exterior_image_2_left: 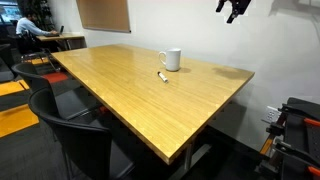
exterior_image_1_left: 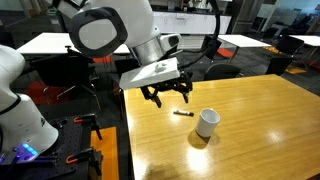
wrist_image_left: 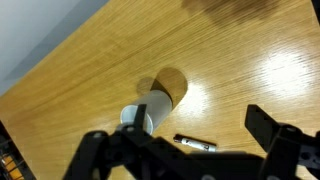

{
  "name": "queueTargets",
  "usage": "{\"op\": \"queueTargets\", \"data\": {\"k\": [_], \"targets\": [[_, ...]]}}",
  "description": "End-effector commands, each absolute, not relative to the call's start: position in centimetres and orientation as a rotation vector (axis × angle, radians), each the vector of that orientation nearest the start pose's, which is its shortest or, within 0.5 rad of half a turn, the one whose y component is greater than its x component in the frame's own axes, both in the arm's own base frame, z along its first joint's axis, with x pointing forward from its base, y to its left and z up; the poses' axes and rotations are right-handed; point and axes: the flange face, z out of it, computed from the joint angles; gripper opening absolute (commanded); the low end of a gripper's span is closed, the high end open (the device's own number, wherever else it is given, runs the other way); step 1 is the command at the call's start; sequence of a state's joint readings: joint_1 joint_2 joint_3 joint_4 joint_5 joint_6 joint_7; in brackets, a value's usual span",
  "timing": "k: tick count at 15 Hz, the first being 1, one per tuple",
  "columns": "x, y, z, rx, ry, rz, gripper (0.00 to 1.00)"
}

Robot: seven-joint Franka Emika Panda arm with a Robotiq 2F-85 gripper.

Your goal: Move the mug to the right side of the table

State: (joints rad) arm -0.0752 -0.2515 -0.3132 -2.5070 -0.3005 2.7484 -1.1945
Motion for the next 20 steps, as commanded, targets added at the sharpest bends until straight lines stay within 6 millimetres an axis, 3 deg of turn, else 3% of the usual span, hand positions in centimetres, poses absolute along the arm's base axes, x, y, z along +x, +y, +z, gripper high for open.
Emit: {"op": "queueTargets", "data": {"k": [1, 10, 12, 20], "targets": [[47.5, -17.4, 42.0, -2.939, -1.883, -0.438, 1.0], [51.8, -18.3, 41.0, -2.707, -1.953, -0.295, 1.0], [51.0, -17.8, 40.8, -2.738, -1.936, -0.315, 1.0], [52.4, -17.9, 40.2, -2.701, -1.929, -0.364, 1.0]]}}
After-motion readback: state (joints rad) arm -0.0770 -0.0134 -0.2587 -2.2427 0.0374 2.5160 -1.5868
